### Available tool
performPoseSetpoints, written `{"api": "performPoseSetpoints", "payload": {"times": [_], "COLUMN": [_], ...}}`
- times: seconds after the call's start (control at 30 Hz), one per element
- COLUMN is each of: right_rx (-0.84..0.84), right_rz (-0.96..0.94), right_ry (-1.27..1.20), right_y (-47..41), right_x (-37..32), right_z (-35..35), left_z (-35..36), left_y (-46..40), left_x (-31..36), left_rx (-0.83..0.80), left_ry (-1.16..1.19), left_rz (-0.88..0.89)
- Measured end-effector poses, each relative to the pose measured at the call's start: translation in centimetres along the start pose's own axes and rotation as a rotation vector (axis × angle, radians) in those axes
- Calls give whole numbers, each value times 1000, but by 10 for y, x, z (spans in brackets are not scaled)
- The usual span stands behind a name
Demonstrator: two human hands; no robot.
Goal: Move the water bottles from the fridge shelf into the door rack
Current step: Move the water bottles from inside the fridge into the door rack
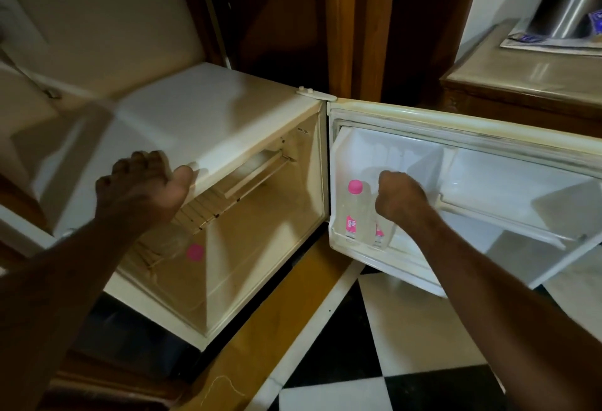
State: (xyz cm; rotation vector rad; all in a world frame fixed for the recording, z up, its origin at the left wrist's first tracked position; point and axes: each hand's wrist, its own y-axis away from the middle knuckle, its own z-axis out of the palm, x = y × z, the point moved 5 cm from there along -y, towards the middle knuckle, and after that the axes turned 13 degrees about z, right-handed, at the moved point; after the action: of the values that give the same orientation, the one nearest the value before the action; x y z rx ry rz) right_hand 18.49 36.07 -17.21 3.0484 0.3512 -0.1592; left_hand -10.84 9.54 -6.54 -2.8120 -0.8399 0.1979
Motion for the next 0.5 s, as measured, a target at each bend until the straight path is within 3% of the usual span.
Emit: {"api": "performPoseSetpoints", "payload": {"times": [0.07, 0.13, 0.17, 0.2, 0.27, 0.33, 0.4, 0.43, 0.5], "right_rx": [181, 414, 454, 333, -187, -706, -1094, -1218, -1295], "right_rz": [40, -79, -170, -243, -226, -88, 108, 190, 225], "right_ry": [-33, -142, -293, -498, -794, -962, -1178, -1279, -1383], "right_y": [17, 52, 71, 87, 111, 142, 168, 176, 181], "right_x": [-1, -25, -44, -71, -134, -203, -256, -276, -294], "right_z": [-9, -13, -8, 4, 45, 86, 110, 118, 123], "left_z": [0, -1, -1, -2, -1, -2, -2, -1, -1], "left_y": [-1, -2, -3, -1, -2, -1, 0, 0, 1], "left_x": [0, 4, 6, 5, 6, 4, 3, 0, 1], "left_rx": [-3, -20, -26, -30, -44, -42, -46, -49, -76], "left_ry": [10, 25, 21, 7, 16, 37, 61, 64, 64], "left_rz": [-28, -42, -51, -66, -69, -64, -61, -63, -72]}}
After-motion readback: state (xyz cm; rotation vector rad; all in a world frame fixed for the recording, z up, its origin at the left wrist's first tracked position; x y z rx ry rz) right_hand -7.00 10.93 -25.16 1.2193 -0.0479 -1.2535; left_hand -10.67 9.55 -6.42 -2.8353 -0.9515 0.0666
